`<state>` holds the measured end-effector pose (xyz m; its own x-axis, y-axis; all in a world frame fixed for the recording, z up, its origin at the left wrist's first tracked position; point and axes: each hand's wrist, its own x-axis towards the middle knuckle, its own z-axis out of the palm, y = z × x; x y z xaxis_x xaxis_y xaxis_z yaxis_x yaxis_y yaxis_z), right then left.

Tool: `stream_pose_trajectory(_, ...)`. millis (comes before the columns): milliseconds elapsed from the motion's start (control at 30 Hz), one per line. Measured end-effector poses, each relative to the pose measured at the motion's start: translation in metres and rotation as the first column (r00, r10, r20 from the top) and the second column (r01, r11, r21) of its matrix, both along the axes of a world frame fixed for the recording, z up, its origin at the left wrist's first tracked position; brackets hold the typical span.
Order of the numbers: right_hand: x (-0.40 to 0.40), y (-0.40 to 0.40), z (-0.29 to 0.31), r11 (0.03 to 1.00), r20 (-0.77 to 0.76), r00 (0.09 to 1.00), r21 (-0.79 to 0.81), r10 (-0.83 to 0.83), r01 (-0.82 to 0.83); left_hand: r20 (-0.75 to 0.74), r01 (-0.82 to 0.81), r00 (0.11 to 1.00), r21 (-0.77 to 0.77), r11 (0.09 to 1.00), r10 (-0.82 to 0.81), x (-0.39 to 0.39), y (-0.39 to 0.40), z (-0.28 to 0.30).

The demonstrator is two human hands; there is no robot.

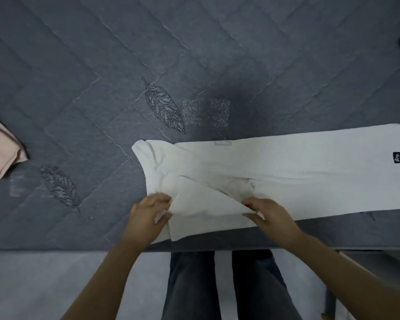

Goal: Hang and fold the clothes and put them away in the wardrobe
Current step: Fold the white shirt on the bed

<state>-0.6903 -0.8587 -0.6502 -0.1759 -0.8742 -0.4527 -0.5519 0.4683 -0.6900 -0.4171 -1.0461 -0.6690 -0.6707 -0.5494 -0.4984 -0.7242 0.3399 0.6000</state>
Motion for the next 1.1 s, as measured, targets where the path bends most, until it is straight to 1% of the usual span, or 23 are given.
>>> stream_pose_trajectory(67, 0.001, -0.003, -0.008, 0.997, -0.038, 0.997, -0.012, 0.073, -0.073, 0.119, -0.035, 0.992, -0.016, 0.999, 0.037, -0.004, 0.007, -0.008)
stream_pose_trajectory(167, 0.0, -0.008, -0.017, 0.993, -0.069, 0.991, -0.041, 0.111, -0.114, 0.261, -0.152, 0.956, 0.04, 0.988, 0.136, -0.032, 0.008, -0.013)
stream_pose_trajectory(200, -0.002, -0.01, -0.018, 0.993, -0.064, 0.991, -0.028, 0.117, -0.118, 0.292, -0.176, 0.944, 0.045, 0.983, 0.155, -0.042, 0.007, -0.013)
stream_pose_trajectory(233, -0.003, -0.011, -0.017, 0.992, -0.057, 0.99, -0.02, 0.125, -0.127, 0.284, -0.164, 0.947, 0.028, 0.986, 0.15, -0.05, 0.006, -0.011)
stream_pose_trajectory(267, -0.003, -0.012, -0.015, 0.991, -0.055, 0.99, -0.032, 0.131, -0.133, 0.243, -0.154, 0.959, 0.016, 0.988, 0.146, -0.056, 0.006, -0.007)
stream_pose_trajectory(300, -0.003, -0.014, -0.011, 0.989, -0.065, 0.99, -0.072, 0.124, -0.128, 0.154, -0.176, 0.974, 0.049, 0.983, 0.167, -0.058, 0.006, -0.004)
stream_pose_trajectory(333, -0.004, -0.017, -0.007, 0.986, -0.083, 0.991, -0.126, 0.101, -0.111, 0.043, -0.255, 0.967, 0.149, 0.955, 0.252, -0.057, 0.008, 0.002)
stream_pose_trajectory(367, -0.004, -0.019, -0.002, 0.981, -0.101, 0.993, -0.178, 0.065, -0.083, -0.062, -0.371, 0.911, 0.306, 0.877, 0.407, -0.058, 0.01, 0.012)
stream_pose_trajectory(400, -0.006, -0.023, 0.001, 0.975, -0.11, 0.994, -0.22, 0.013, -0.037, -0.128, -0.467, 0.814, 0.434, 0.77, 0.566, -0.059, 0.01, 0.021)
stream_pose_trajectory(433, -0.01, -0.03, 0.002, 0.971, -0.098, 0.993, -0.235, -0.059, 0.035, -0.156, -0.536, 0.723, 0.489, 0.689, 0.673, -0.06, 0.008, 0.027)
stream_pose_trajectory(467, -0.017, -0.04, 0.002, 0.968, -0.069, 0.987, -0.215, -0.143, 0.126, -0.17, -0.572, 0.677, 0.49, 0.658, 0.716, -0.062, 0.004, 0.029)
stream_pose_trajectory(500, -0.024, -0.053, -0.001, 0.961, -0.038, 0.973, -0.17, -0.227, 0.217, -0.18, -0.585, 0.677, 0.458, 0.67, 0.714, -0.064, -0.002, 0.031)
stream_pose_trajectory(533, -0.031, -0.067, -0.006, 0.951, -0.013, 0.956, -0.112, -0.293, 0.29, -0.17, -0.593, 0.706, 0.389, 0.705, 0.687, -0.067, -0.009, 0.028)
stream_pose_trajectory(600, -0.045, -0.093, -0.022, 0.917, 0.047, 0.916, 0.047, -0.398, 0.396, -0.065, -0.581, 0.795, 0.201, 0.789, 0.603, -0.073, -0.024, 0.014)
stream_pose_trajectory(633, -0.049, -0.101, -0.032, 0.887, 0.081, 0.887, 0.126, -0.455, 0.444, 0.007, -0.565, 0.822, 0.132, 0.815, 0.569, -0.075, -0.029, 0.005)
stream_pose_trajectory(700, -0.052, -0.109, -0.047, 0.821, 0.132, 0.819, 0.233, -0.558, 0.522, 0.138, -0.559, 0.827, 0.095, 0.824, 0.545, -0.074, -0.031, -0.014)
stream_pose_trajectory(800, -0.049, -0.103, -0.052, 0.754, 0.205, 0.734, 0.307, -0.648, 0.58, 0.19, -0.619, 0.783, 0.137, 0.774, 0.592, -0.073, -0.031, -0.027)
stream_pose_trajectory(833, -0.046, -0.098, -0.051, 0.756, 0.217, 0.734, 0.327, -0.644, 0.566, 0.185, -0.635, 0.771, 0.151, 0.758, 0.609, -0.073, -0.03, -0.028)
stream_pose_trajectory(900, -0.04, -0.085, -0.047, 0.796, 0.199, 0.792, 0.35, -0.577, 0.493, 0.179, -0.635, 0.771, 0.151, 0.757, 0.611, -0.073, -0.025, -0.029)
stream_pose_trajectory(967, -0.033, -0.071, -0.046, 0.849, 0.1, 0.873, 0.308, -0.477, 0.428, 0.177, -0.635, 0.769, 0.103, 0.765, 0.615, -0.072, -0.017, -0.026)
stream_pose_trajectory(1000, -0.03, -0.066, -0.046, 0.871, 0.039, 0.898, 0.266, -0.438, 0.413, 0.177, -0.643, 0.761, 0.066, 0.763, 0.625, -0.071, -0.014, -0.025)
stream_pose_trajectory(1033, -0.027, -0.062, -0.046, 0.881, -0.006, 0.905, 0.225, -0.425, 0.415, 0.179, -0.649, 0.751, 0.031, 0.76, 0.635, -0.07, -0.01, -0.022)
stream_pose_trajectory(1100, -0.023, -0.063, -0.045, 0.868, -0.038, 0.884, 0.17, -0.467, 0.466, 0.185, -0.652, 0.742, -0.027, 0.758, 0.645, -0.069, -0.007, -0.019)
